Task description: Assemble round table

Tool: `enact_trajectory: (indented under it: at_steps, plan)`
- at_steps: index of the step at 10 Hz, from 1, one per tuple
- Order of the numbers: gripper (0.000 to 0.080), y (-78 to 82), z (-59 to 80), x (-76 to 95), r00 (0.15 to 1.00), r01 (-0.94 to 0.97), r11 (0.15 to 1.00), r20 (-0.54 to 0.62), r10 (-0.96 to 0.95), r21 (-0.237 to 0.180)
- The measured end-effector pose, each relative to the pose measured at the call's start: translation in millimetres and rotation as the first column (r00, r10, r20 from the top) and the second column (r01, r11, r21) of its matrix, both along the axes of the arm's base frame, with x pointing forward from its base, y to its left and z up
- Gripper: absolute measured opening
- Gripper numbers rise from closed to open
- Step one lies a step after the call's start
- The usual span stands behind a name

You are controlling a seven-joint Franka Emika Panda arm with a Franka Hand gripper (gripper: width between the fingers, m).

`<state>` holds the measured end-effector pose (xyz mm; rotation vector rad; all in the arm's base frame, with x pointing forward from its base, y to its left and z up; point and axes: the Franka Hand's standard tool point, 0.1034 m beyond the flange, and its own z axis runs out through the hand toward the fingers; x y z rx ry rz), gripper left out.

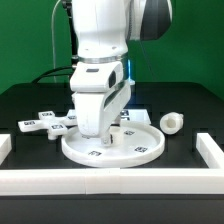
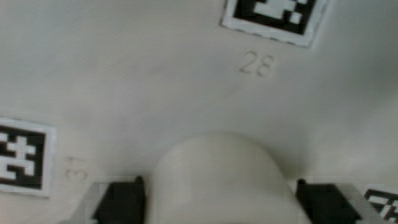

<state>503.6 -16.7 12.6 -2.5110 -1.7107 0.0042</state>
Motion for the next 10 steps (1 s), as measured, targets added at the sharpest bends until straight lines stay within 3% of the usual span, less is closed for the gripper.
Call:
enact_trajectory:
  at_steps: [4,10]
  plan:
    - [0.0409,45.5,-0.4,26.0,1.000,0.022,1.000,0.018,-0.022,0.021]
    - [0.0409,50.6,-1.1,55.5,0.999,-0.005,1.000,0.047,0.004,0.021]
